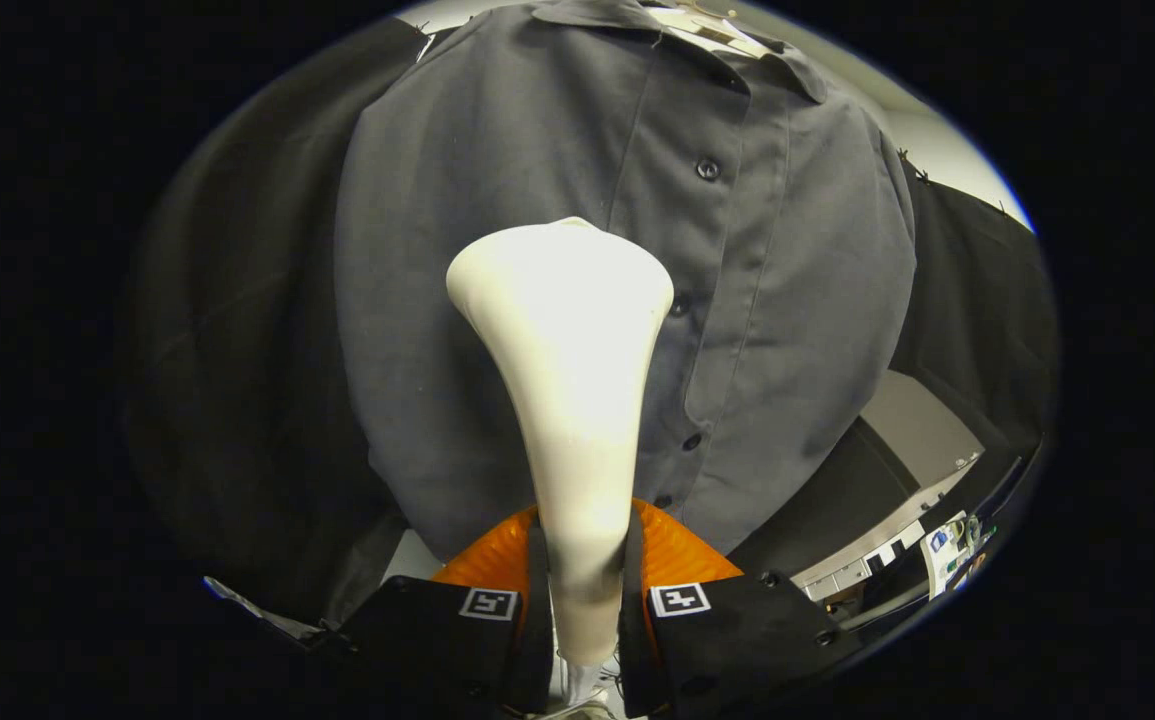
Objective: Iron the clothes twice with a garment steamer, once on the left side and once on the right side.
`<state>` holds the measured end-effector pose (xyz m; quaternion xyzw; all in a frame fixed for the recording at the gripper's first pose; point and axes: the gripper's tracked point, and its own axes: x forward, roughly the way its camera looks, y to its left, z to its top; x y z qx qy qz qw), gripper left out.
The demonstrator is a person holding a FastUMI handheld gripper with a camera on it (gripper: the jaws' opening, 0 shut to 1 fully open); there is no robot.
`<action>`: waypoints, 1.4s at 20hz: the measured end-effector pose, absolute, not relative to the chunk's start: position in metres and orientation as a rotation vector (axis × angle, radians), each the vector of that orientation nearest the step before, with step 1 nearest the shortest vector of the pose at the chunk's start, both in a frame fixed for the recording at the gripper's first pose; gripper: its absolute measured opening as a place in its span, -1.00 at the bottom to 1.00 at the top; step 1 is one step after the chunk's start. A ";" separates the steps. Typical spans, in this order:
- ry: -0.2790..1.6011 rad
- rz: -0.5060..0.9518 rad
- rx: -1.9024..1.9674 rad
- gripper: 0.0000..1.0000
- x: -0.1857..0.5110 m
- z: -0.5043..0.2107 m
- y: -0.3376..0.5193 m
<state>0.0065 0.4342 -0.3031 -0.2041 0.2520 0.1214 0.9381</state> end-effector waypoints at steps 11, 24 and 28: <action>0.619 0.220 -0.422 -0.31 0.004 -0.366 0.407; 0.763 0.227 -0.481 -0.30 -0.028 -0.441 0.384; 0.798 0.239 -0.491 -0.31 -0.035 -0.458 0.380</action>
